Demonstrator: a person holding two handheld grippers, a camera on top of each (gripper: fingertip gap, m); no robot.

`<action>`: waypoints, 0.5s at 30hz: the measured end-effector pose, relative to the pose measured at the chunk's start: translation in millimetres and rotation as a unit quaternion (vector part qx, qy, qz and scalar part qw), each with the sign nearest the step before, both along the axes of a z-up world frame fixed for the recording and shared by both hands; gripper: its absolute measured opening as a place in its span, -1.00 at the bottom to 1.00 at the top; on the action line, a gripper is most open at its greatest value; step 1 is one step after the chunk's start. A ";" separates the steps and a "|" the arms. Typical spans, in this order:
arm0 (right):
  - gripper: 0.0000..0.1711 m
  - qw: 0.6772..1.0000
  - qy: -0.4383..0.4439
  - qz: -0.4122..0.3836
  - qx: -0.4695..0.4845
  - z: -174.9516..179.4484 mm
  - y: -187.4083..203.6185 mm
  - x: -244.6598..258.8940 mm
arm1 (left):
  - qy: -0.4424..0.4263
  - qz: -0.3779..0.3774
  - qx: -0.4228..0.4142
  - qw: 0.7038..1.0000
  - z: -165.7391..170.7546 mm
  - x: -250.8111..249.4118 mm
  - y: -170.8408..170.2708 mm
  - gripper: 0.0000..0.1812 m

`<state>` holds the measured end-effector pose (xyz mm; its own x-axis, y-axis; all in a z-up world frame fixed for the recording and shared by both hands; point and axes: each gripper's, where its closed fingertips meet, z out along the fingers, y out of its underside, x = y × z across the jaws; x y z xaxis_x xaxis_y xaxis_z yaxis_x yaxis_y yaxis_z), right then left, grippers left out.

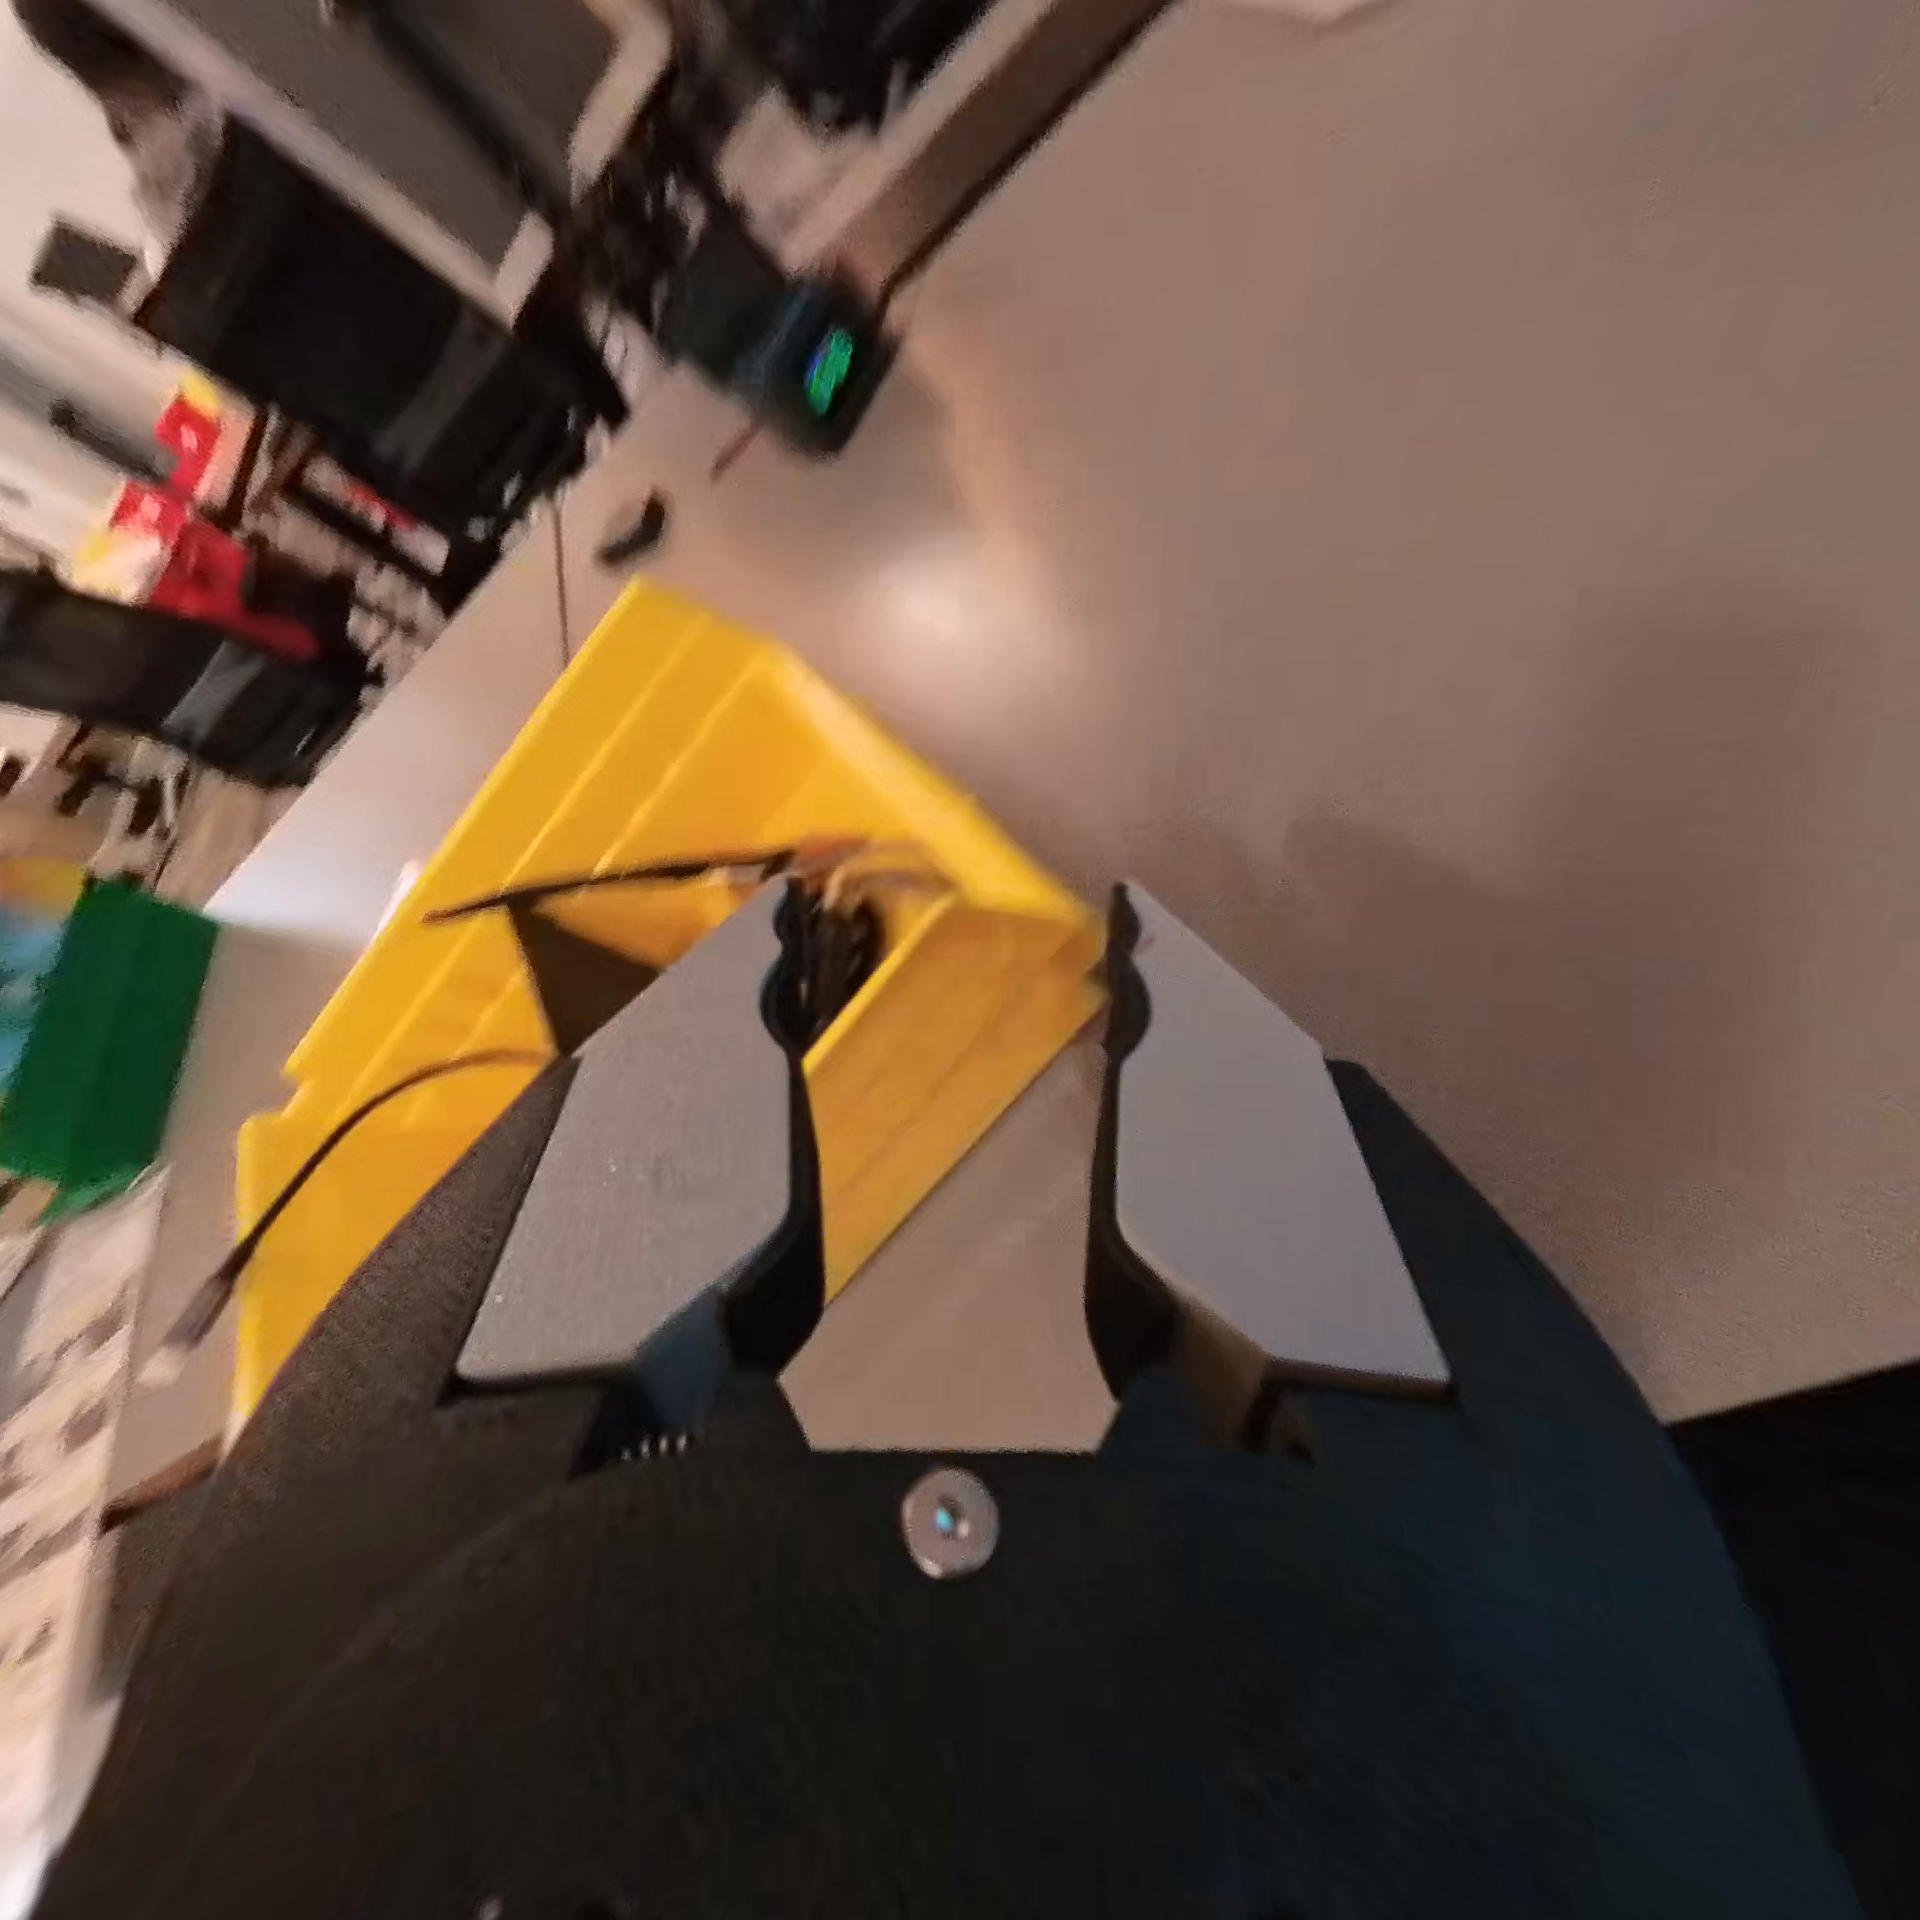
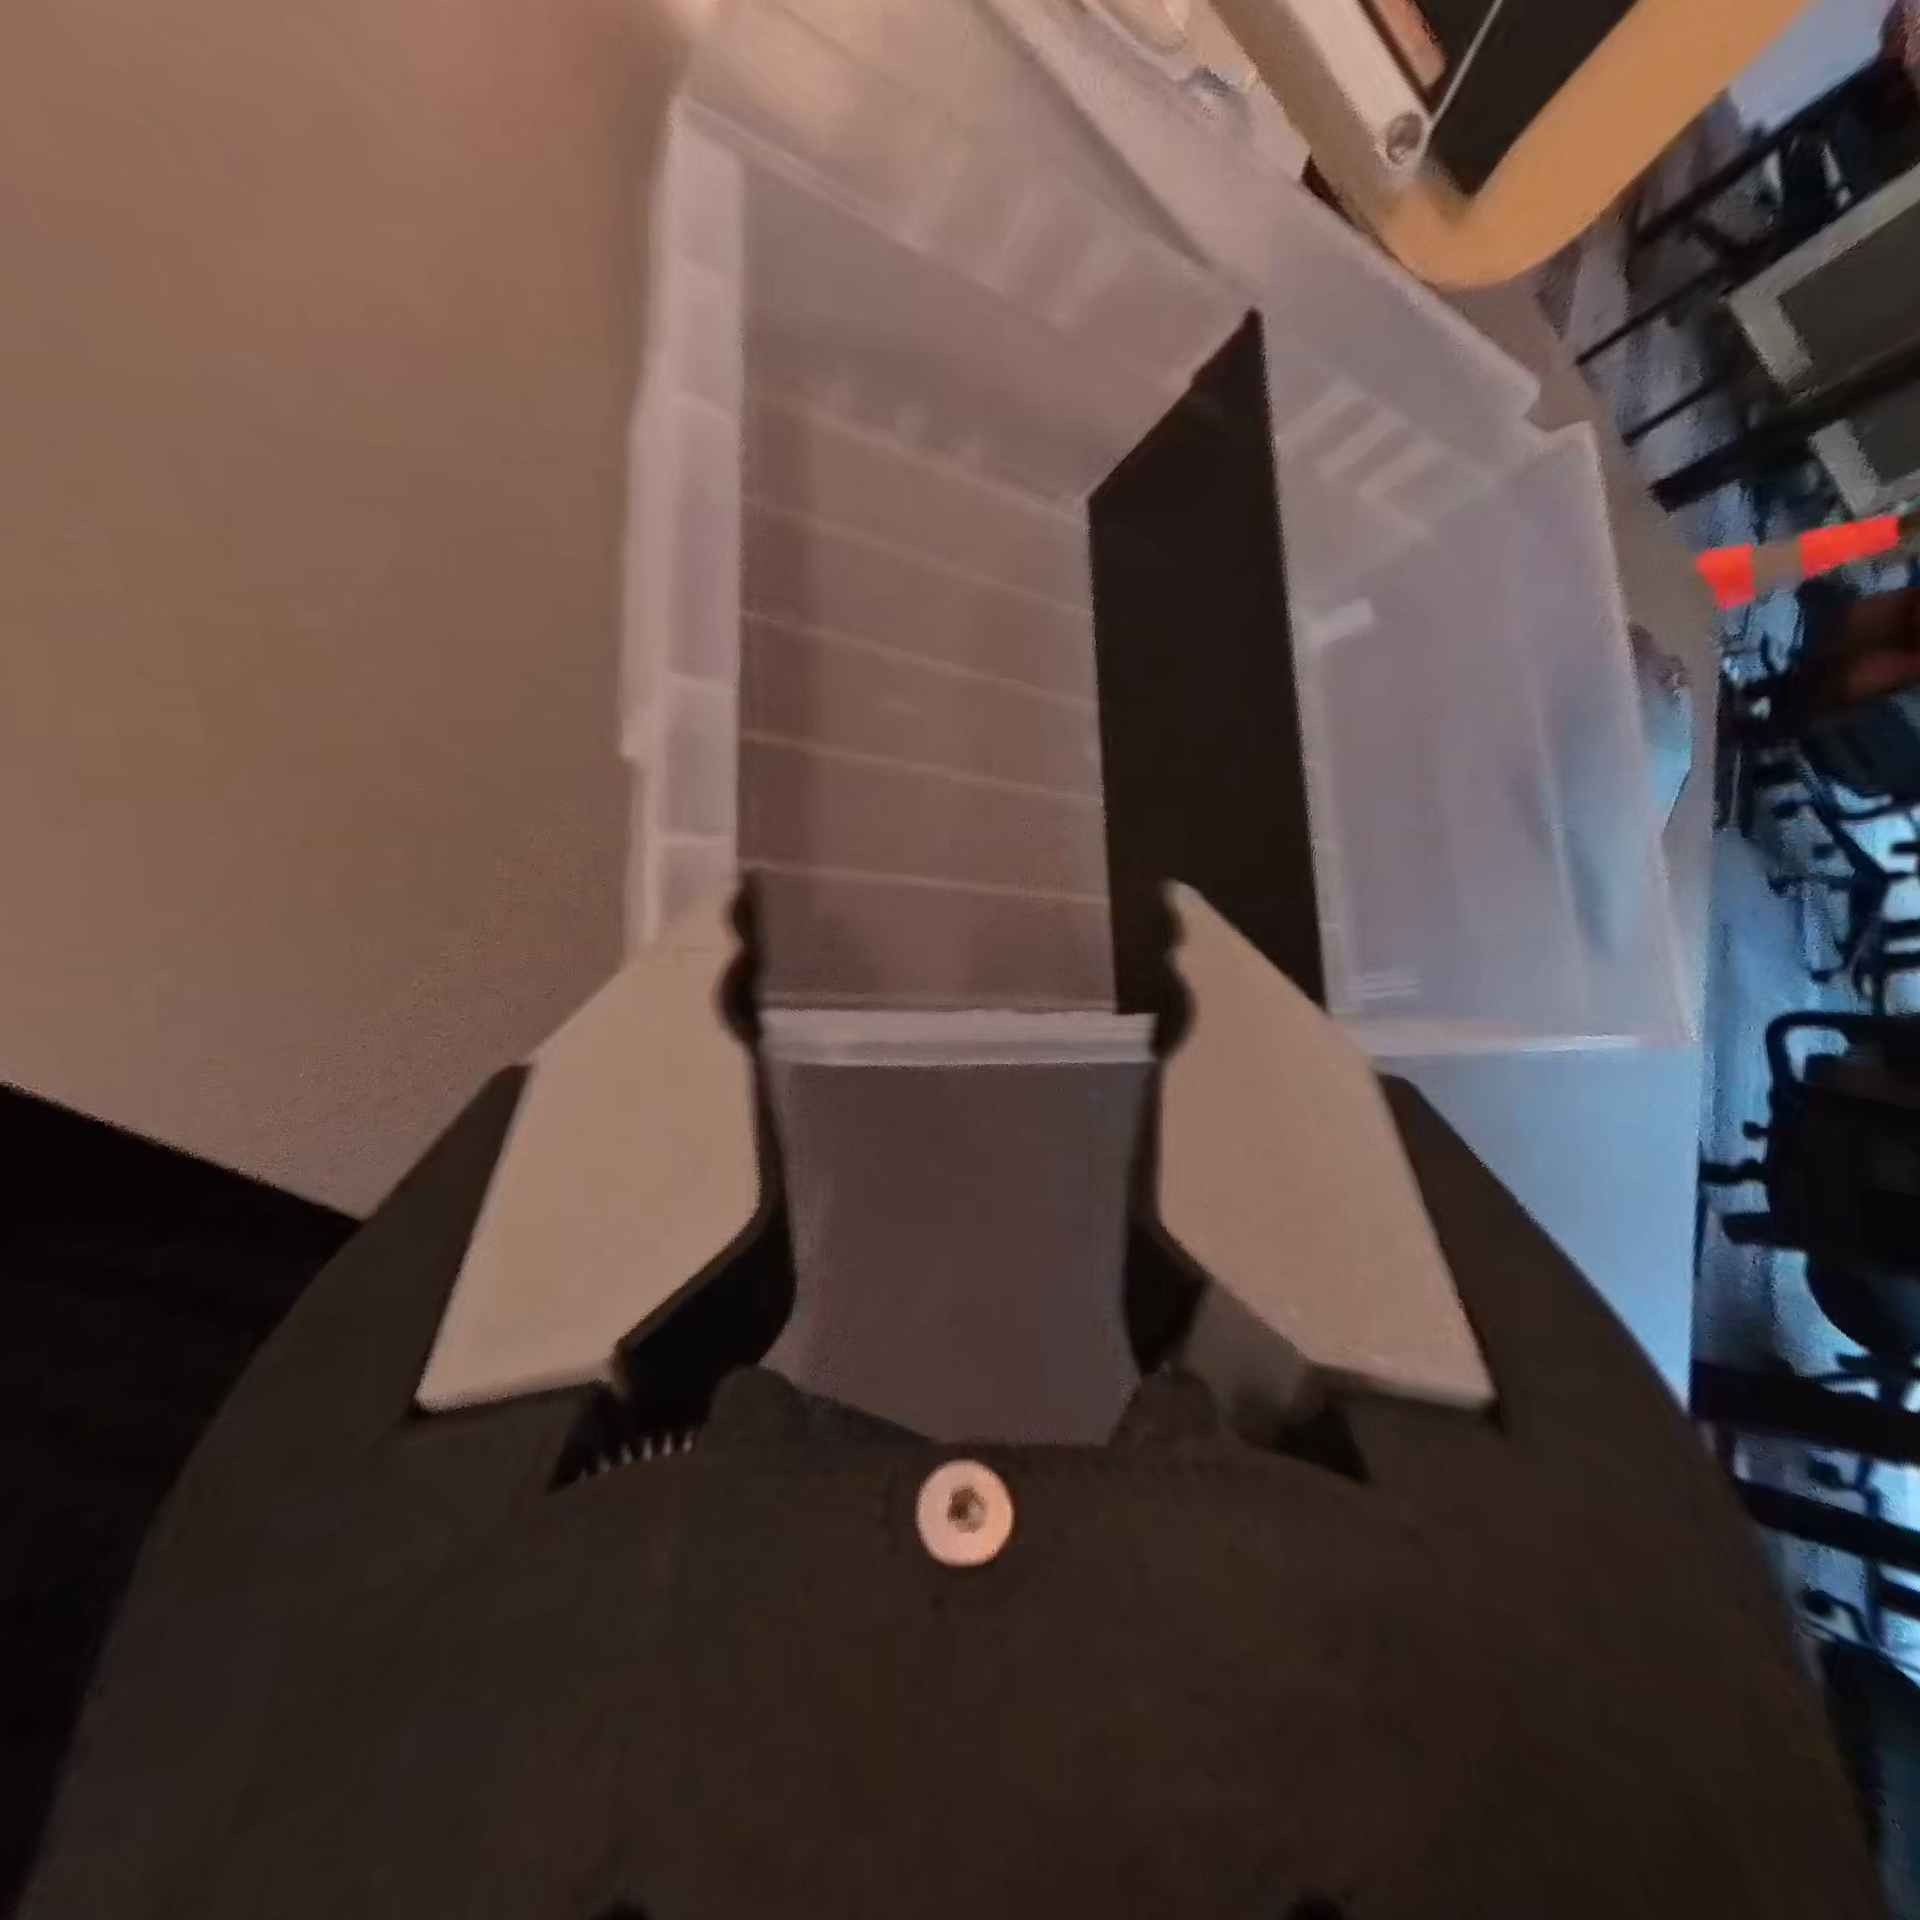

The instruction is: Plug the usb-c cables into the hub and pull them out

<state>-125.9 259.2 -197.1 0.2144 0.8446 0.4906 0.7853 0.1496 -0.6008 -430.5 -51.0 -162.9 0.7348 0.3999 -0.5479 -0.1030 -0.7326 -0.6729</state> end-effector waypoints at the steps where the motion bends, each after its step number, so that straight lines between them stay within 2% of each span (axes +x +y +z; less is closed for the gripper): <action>1: -0.08 1.000 0.000 -0.007 -0.001 -0.4 11.9 11.2 | -0.008 0.014 -0.031 0.999 -9.7 -14.8 -15.4 -0.46; 3: 0.00 0.999 -0.007 -0.033 -0.010 -0.1 39.6 42.8 | -0.017 0.011 -0.074 0.997 -27.3 -29.6 -39.5 -0.69; 4: -0.06 0.998 -0.009 -0.055 0.007 4.3 59.5 61.7 | -0.001 -0.018 -0.070 0.997 -26.0 -29.2 -45.7 -0.74; 7: -0.13 0.982 -0.040 -0.168 0.075 17.2 130.2 134.8 | -0.033 -0.058 -0.082 0.994 -27.1 -23.7 -85.6 -0.73; 9: -0.13 0.973 -0.034 -0.222 0.058 17.8 156.4 168.4 | -0.075 -0.047 -0.092 0.992 -28.2 -26.3 -121.4 -0.67; 11: -0.11 0.975 0.022 -0.222 -0.002 18.8 153.0 170.4 | -0.106 -0.003 -0.082 0.991 -27.9 -37.0 -154.2 -0.50; 12: -0.11 0.977 0.067 -0.197 -0.034 23.1 142.3 159.9 | -0.126 0.015 -0.063 0.990 -25.5 -38.6 -163.7 -0.43; 15: -0.07 0.969 0.192 -0.095 -0.121 45.3 95.8 117.9 | -0.165 0.032 0.027 0.985 -1.1 -29.6 -158.7 -0.24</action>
